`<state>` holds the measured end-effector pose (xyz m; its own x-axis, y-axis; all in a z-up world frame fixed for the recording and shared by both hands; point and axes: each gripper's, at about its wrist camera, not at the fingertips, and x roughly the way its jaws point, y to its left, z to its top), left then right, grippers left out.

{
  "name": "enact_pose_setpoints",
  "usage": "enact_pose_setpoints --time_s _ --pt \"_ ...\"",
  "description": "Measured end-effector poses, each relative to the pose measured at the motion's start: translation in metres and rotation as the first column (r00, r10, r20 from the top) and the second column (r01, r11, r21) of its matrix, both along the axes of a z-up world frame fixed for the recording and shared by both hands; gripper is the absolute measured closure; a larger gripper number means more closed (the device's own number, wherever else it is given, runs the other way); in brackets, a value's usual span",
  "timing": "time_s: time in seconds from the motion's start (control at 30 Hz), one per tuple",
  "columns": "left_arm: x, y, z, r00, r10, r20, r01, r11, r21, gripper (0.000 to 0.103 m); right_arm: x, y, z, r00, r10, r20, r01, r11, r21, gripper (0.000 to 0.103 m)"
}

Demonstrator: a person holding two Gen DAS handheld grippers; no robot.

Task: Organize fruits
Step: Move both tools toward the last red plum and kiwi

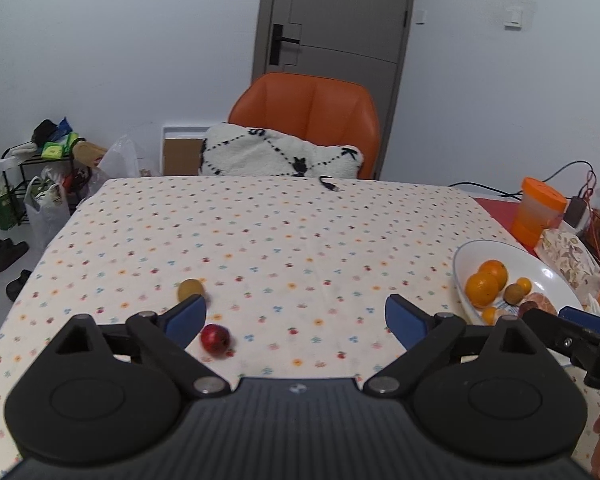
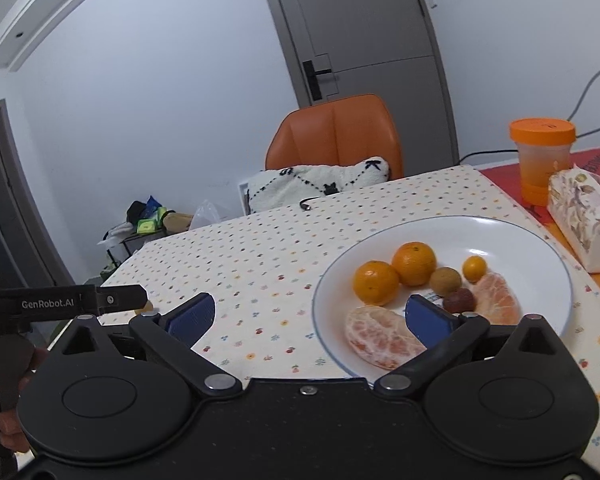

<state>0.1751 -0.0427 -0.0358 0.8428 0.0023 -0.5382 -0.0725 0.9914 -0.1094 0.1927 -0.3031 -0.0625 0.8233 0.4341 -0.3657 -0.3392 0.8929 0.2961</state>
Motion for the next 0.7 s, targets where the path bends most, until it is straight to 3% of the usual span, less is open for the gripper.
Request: enact_pose_setpoints --time_s 0.7 --pt "-0.016 0.049 -0.008 0.994 0.106 -0.030 -0.105 0.994 0.019 0.008 0.009 0.048 -0.001 0.991 0.129 -0.032 -0.129 0.992 0.008 0.000"
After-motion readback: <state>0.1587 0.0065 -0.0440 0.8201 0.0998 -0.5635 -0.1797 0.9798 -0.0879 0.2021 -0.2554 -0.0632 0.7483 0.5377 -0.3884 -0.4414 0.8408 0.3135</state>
